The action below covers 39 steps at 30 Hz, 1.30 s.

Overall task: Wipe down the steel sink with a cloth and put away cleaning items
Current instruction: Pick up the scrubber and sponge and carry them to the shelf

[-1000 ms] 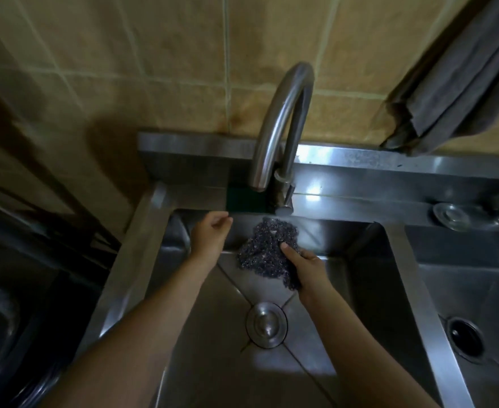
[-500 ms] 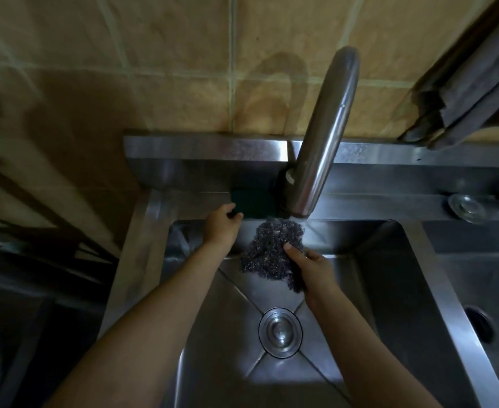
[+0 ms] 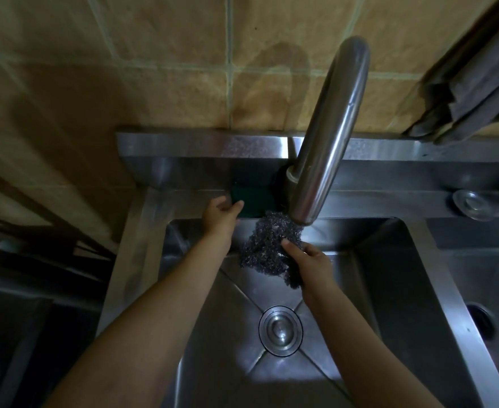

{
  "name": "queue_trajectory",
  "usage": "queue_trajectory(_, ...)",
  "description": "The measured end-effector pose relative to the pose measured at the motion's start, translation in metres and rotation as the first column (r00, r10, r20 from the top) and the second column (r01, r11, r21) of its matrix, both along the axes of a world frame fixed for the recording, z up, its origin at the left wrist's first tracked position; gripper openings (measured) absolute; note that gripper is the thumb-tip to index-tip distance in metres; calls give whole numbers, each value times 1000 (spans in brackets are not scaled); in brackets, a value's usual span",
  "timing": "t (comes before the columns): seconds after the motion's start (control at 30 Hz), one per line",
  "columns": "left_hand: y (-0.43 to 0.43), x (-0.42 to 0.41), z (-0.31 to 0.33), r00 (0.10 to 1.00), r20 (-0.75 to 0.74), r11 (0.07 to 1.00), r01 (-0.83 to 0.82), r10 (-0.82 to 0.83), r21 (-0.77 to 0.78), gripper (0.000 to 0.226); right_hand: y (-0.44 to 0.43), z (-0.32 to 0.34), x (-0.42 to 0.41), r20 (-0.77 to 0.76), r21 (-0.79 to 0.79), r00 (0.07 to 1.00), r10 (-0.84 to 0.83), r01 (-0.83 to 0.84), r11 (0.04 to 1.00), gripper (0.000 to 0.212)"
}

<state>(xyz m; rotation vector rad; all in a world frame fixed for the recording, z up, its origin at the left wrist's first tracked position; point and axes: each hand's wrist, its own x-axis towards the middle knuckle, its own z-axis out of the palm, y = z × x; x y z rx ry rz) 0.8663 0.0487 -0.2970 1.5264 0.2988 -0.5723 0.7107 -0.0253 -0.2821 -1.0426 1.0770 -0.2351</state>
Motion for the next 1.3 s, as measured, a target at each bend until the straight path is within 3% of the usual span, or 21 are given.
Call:
queue_trajectory(0.1,-3,0,1,991,-132,996,-16,5,-83,35,-2,0,-2,2,-5,1000,-1,1,1000,27)
queue_trajectory(0.27,-1,-2,3,982,-176,993,43,-61,-106,9,-4,5,-4,36,7,999,-8,8,1000,28)
queue_trajectory(0.33,-1,-3,4,976,-201,989,62,-88,-134,10,-4,9,-5,49,12,999,-19,18,1000,31)
queue_trajectory(0.43,2,-4,4,962,-219,980,131,-162,-151,32,-4,13,-8,44,-1,999,-18,18,1000,31)
queue_trajectory(0.57,16,-7,5,959,-207,976,165,-192,-141,22,-2,17,-14,45,-12,999,-14,14,1000,29)
queue_trajectory(0.87,64,-8,17,981,-196,976,-32,-11,-216,11,5,27,-26,56,-12,998,-5,5,1000,27)
queue_trajectory(1.1,107,-28,36,988,-152,970,-29,-9,-242,12,15,42,-27,84,11,996,14,-15,1000,27)
queue_trajectory(1.3,147,-46,58,994,-106,967,-1,-27,-254,19,30,62,-21,117,24,990,80,-83,996,13)
